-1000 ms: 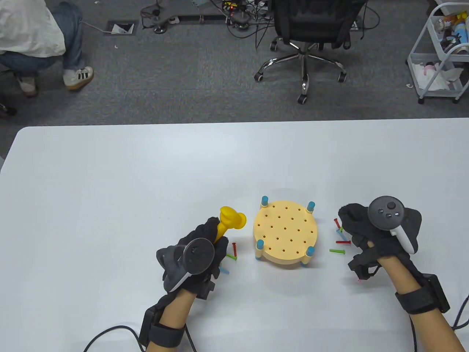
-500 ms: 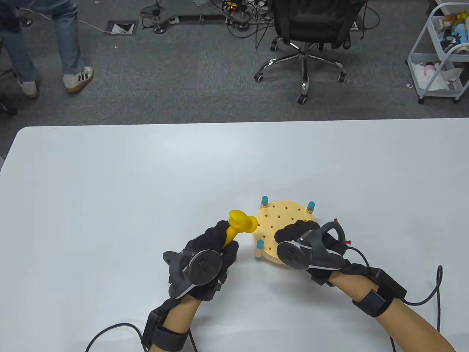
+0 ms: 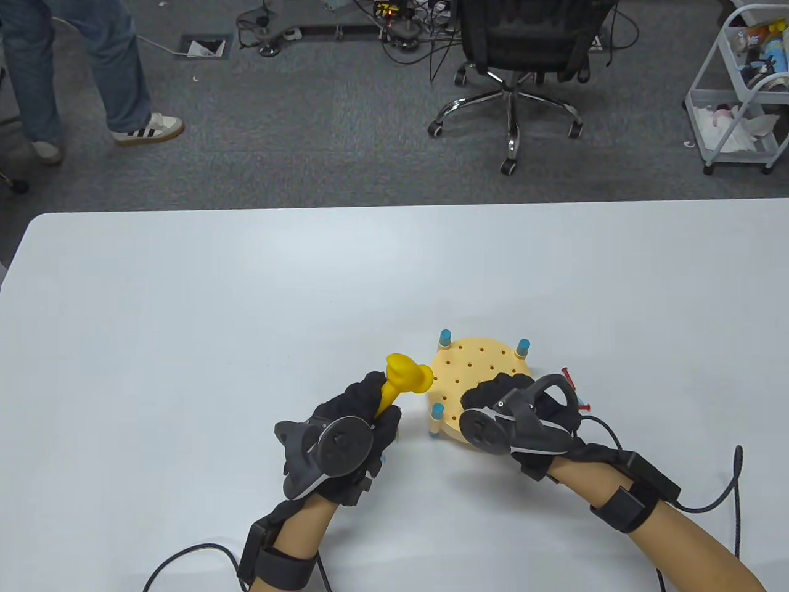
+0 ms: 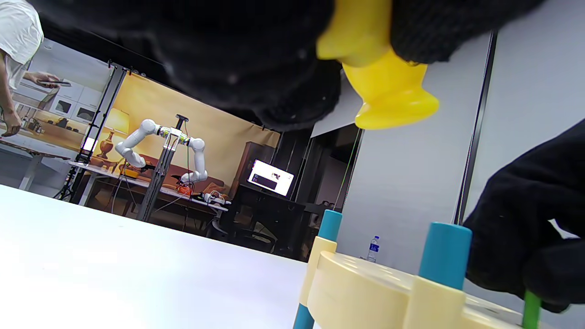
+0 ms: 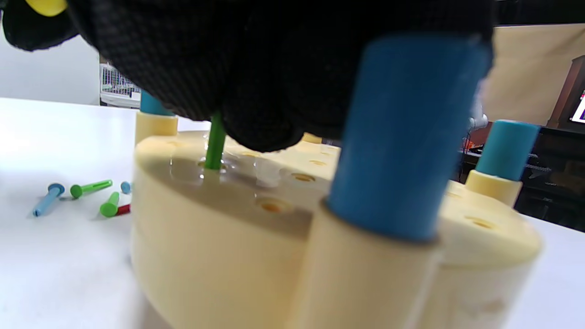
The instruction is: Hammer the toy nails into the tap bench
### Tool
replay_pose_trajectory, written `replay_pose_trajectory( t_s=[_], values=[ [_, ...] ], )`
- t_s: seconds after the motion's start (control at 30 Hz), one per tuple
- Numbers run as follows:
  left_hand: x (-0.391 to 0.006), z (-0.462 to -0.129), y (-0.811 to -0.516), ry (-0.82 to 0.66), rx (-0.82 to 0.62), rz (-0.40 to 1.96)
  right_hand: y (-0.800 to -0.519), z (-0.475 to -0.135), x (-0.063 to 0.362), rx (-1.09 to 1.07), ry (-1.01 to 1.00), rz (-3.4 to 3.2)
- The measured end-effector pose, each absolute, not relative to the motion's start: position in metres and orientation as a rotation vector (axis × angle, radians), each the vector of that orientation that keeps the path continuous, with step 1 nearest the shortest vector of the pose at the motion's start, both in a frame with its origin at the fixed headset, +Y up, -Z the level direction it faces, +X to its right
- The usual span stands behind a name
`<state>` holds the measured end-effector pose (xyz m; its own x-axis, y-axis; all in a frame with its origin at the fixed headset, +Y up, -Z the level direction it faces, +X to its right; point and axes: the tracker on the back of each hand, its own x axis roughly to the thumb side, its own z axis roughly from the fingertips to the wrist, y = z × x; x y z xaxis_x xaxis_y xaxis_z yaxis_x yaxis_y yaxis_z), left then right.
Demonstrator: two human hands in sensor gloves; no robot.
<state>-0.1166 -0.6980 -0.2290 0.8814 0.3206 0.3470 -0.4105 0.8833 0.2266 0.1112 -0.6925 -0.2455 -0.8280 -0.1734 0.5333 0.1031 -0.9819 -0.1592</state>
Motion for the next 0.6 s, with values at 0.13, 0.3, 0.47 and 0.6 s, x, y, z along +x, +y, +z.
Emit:
replay_pose_trajectory(
  t_s=[0.13, 0.3, 0.47, 0.6],
  values=[
    [-0.116, -0.228, -0.697, -0.32, 0.301, 0.391, -0.7, -0.246, 0.108, -0.844, 0.127, -2.833],
    [-0.109, -0.224, -0.696, -0.387, 0.295, 0.425, -0.663, -0.256, 0.138, -0.654, 0.252, -3.081],
    [-0.082, -0.213, -0.693, -0.46, 0.261, 0.392, -0.661, -0.281, 0.206, -0.272, 0.578, -3.411],
    [-0.054, -0.217, -0.694, -0.471, 0.191, 0.295, -0.701, -0.305, 0.228, -0.189, 0.373, -3.453]
  ],
)
